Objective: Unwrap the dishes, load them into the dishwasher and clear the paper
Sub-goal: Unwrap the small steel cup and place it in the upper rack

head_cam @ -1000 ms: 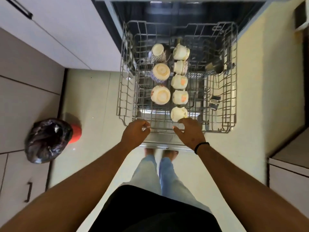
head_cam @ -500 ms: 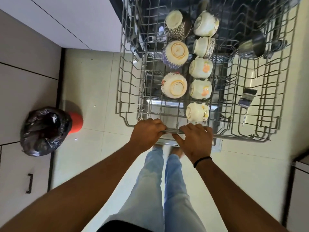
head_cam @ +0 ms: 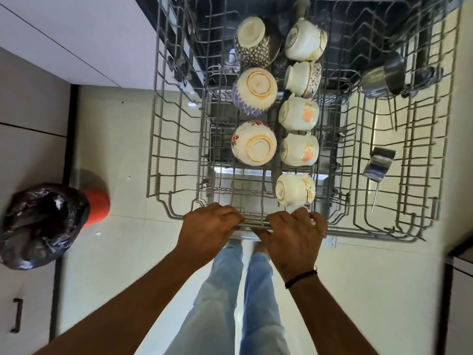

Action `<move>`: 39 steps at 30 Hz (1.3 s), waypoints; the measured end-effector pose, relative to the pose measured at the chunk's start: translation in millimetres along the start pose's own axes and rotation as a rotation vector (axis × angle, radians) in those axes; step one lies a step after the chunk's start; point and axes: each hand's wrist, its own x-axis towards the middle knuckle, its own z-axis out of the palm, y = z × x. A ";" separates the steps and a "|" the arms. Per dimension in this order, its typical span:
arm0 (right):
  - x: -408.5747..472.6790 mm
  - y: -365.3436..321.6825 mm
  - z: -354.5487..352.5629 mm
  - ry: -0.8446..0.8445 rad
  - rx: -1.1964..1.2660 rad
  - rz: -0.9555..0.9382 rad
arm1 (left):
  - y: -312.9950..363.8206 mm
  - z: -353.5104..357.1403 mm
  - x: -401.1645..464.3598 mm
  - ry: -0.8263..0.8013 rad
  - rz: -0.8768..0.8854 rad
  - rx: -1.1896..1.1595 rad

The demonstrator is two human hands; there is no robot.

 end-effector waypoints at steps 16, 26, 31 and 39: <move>97.2 10.1 -3.5 0.087 -0.024 0.009 | -30.0 -29.5 86.7 0.099 0.032 0.018; 157.3 17.2 -9.2 0.062 -0.010 0.016 | -52.5 -41.2 138.9 0.135 0.038 -0.002; 193.5 23.5 -10.9 0.059 -0.033 -0.002 | -62.5 -53.0 171.3 0.160 0.044 0.003; 251.3 31.2 -19.8 0.026 -0.058 -0.010 | -79.3 -69.0 224.2 0.166 0.017 0.057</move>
